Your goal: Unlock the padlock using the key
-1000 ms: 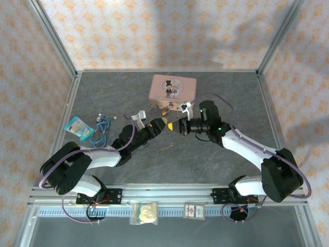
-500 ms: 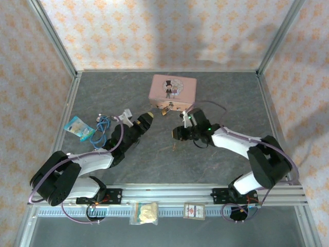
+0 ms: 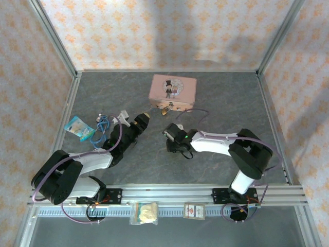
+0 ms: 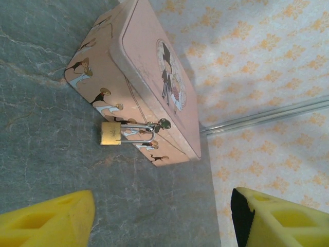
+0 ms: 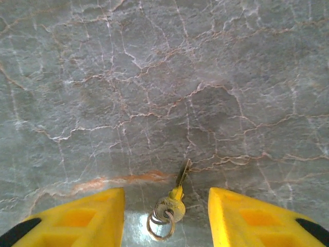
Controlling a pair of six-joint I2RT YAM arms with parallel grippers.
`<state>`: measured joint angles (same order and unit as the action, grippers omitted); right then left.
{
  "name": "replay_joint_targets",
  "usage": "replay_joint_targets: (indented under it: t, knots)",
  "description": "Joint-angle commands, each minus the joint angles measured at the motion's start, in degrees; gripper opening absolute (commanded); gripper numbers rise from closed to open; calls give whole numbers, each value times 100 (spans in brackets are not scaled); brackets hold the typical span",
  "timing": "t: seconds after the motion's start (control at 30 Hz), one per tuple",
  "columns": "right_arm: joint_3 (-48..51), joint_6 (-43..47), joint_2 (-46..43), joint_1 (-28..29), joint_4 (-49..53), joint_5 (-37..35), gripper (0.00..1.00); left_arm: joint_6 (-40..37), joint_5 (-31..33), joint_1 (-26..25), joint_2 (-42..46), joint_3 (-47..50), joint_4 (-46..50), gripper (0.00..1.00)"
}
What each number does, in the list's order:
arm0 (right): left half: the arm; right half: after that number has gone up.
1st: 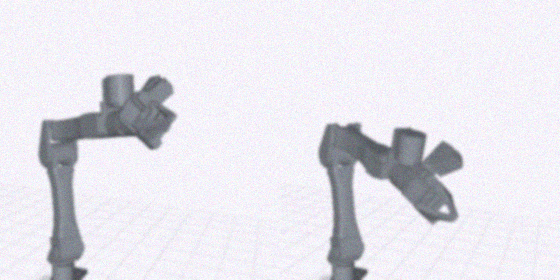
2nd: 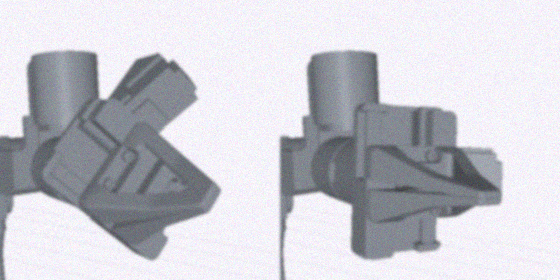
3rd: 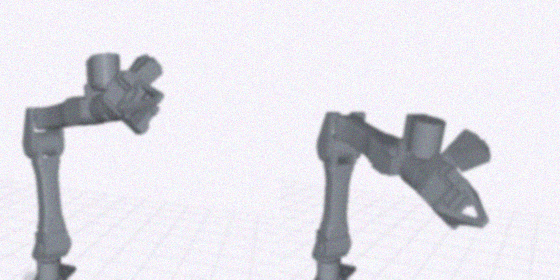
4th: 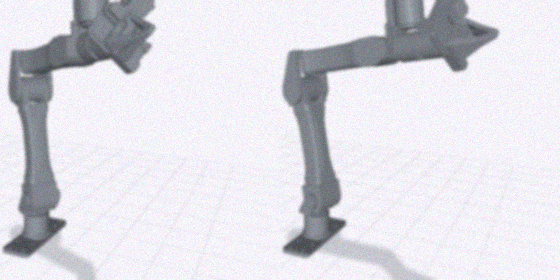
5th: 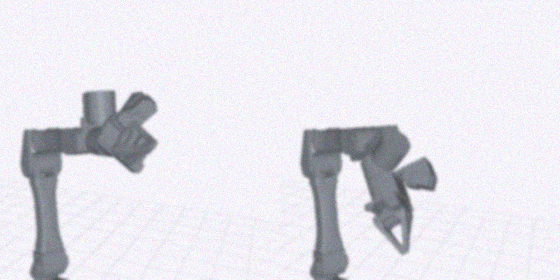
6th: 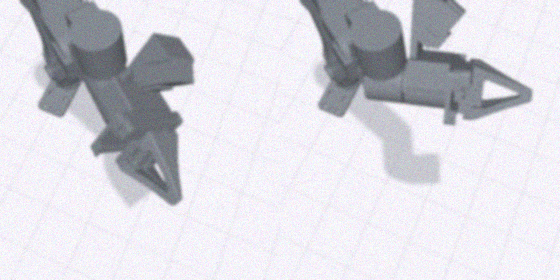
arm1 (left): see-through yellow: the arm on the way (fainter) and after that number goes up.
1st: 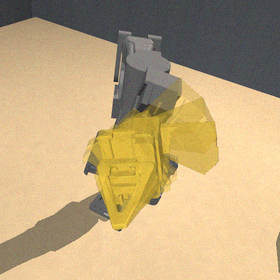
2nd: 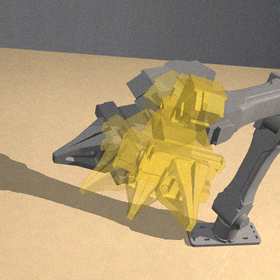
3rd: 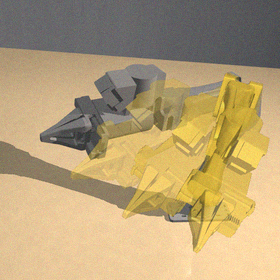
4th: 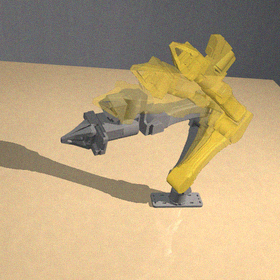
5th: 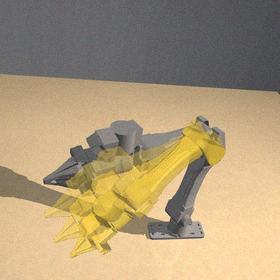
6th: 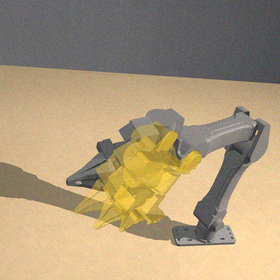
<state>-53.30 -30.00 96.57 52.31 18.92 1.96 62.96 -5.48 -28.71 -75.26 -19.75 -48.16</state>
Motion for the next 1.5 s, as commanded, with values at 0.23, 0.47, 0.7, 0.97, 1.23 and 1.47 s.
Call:
replay_joint_targets:
  t: [0.23,0.47,0.7,0.97,1.23,1.47]
  knots:
    - [-89,-459,275,191,565,-471,27,-17,96,57,179,147,-113,69]
    - [15,-313,145,209,489,-362,2,-25,77,50,245,117,-79,69]
    - [182,853,-206,137,-40,-186,0,-12,-28,58,232,116,-149,69]
    - [527,2045,-1011,-426,-912,1112,0,195,-462,-6,57,104,-387,69]
    - [37,686,-608,-382,330,326,47,243,-490,-34,-46,129,-405,69]
    - [-16,-749,-587,83,815,3,49,246,-514,-31,-217,69,-533,69]
